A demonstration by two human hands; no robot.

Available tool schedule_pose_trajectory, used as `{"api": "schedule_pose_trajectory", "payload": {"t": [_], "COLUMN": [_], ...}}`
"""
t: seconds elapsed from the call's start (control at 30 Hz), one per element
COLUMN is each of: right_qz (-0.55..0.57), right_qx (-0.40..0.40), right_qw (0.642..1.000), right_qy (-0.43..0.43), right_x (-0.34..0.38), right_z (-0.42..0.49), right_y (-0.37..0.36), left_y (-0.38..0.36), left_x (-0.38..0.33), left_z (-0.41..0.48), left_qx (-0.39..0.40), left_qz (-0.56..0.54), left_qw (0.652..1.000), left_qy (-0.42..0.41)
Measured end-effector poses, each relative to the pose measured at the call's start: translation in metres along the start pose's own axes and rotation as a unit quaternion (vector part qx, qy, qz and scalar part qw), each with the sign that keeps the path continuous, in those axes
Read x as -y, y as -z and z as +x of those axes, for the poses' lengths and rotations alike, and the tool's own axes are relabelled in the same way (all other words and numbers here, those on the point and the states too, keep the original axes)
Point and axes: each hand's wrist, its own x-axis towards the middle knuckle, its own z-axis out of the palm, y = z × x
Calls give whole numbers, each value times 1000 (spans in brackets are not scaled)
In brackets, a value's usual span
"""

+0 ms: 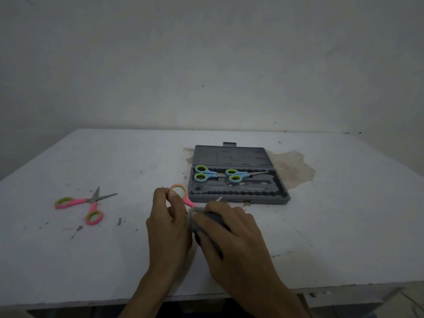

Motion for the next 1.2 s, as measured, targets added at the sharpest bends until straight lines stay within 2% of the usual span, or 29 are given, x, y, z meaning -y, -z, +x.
{"api": "schedule_pose_trajectory", "payload": {"t": [0.13,0.33,0.53,0.67,0.83,0.97,1.07,1.13,1.2], "right_qz": [-39,-19,-29,-59,0,-3,33,23,45], "right_qx": [25,13,42,91,158,301,262,275,251], "right_qw": [999,986,976,973,969,938,944,947,957], "right_qy": [-21,-167,-211,-204,-192,-171,-199,-165,-140], "right_x": [-15,-51,-66,-66,-57,-51,-55,-53,-51], "right_z": [1,-10,-25,-30,-18,6,13,16,18], "right_y": [0,7,12,11,23,32,33,29,22], "left_y": [5,11,10,10,8,7,7,6,6], "left_x": [1,10,20,21,22,22,19,20,19], "left_z": [4,8,8,7,7,6,5,5,5], "left_qx": [0,9,39,54,67,75,85,91,97], "left_qz": [-7,-6,-10,-9,-11,-7,-17,-17,-18], "left_qw": [1000,999,997,997,995,995,994,992,992], "left_qy": [6,35,59,63,76,66,74,81,81]}}
